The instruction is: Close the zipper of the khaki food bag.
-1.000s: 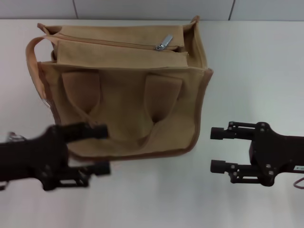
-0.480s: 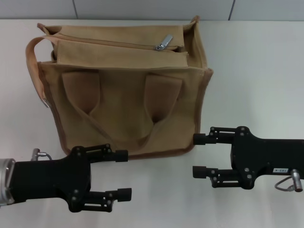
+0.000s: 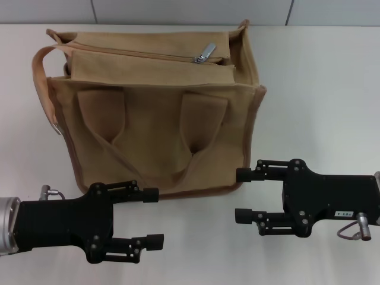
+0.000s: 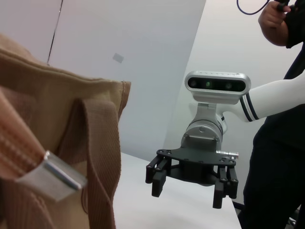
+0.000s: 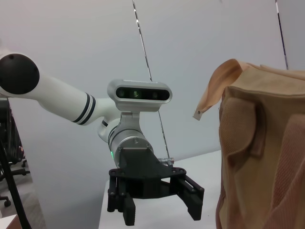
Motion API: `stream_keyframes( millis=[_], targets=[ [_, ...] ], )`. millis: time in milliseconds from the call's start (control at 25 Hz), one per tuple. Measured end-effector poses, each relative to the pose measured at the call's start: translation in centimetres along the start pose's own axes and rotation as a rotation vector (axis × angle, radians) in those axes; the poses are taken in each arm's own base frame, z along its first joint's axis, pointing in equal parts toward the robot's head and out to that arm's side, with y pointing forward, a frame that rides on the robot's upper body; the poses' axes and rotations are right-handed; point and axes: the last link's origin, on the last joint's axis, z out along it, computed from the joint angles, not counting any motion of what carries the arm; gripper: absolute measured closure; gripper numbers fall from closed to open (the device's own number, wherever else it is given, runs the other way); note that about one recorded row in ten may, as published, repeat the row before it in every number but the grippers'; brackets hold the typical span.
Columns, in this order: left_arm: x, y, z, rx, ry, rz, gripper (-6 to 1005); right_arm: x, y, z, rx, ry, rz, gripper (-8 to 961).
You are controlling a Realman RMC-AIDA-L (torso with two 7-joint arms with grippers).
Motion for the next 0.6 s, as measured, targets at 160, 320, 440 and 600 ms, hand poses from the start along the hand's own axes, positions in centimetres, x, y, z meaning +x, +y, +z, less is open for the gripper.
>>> stream_keyframes(
  millis=[160, 320, 440, 600],
  targets=[
    [-0.03, 0.02, 0.01, -0.002, -0.003, 0.0, 188, 0.02, 0.02, 0.06, 0.001, -0.003, 0.001, 250],
    [-0.04, 0.02, -0.03, -0.003, -0.005, 0.0, 188, 0.04, 0.04, 0.08, 0.001, -0.003, 0.003, 250],
    [-0.02, 0.02, -0.06, -0.003, -0.005, 0.0, 188, 0.04, 0.04, 0.08, 0.0, -0.004, 0.003, 250],
    [-0.01, 0.02, -0.1, -0.004, -0.005, 0.0, 188, 0.04, 0.05, 0.08, 0.0, -0.003, 0.003, 250]
  ],
)
